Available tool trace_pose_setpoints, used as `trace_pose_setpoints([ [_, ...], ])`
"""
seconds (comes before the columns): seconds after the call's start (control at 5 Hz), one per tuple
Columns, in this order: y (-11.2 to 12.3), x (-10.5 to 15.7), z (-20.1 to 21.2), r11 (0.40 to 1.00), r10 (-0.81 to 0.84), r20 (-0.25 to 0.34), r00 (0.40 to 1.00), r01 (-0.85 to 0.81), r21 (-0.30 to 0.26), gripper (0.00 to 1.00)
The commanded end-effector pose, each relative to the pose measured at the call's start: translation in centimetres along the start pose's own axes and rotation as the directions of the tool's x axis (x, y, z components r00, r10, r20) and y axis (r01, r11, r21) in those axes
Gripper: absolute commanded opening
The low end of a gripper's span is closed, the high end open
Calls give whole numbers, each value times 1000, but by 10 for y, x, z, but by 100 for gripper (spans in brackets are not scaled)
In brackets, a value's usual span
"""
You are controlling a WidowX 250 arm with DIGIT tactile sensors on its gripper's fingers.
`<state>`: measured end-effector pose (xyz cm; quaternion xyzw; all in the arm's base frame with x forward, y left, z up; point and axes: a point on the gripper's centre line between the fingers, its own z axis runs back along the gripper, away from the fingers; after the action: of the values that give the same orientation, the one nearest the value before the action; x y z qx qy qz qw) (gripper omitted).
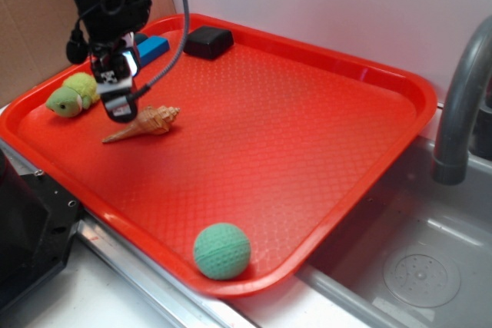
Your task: Grab the shell.
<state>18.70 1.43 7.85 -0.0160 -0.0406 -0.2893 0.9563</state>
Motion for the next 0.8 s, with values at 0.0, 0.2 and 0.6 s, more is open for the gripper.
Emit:
trace_pose_setpoints([
  [0.0,12,19,-26,998,-54,6,999,54,-24,100],
  [0.2,-20,6,-47,995,-80,-36,996,78,-58,100],
  [0.6,-11,20,-64,996,-71,-85,994,67,-58,0],
])
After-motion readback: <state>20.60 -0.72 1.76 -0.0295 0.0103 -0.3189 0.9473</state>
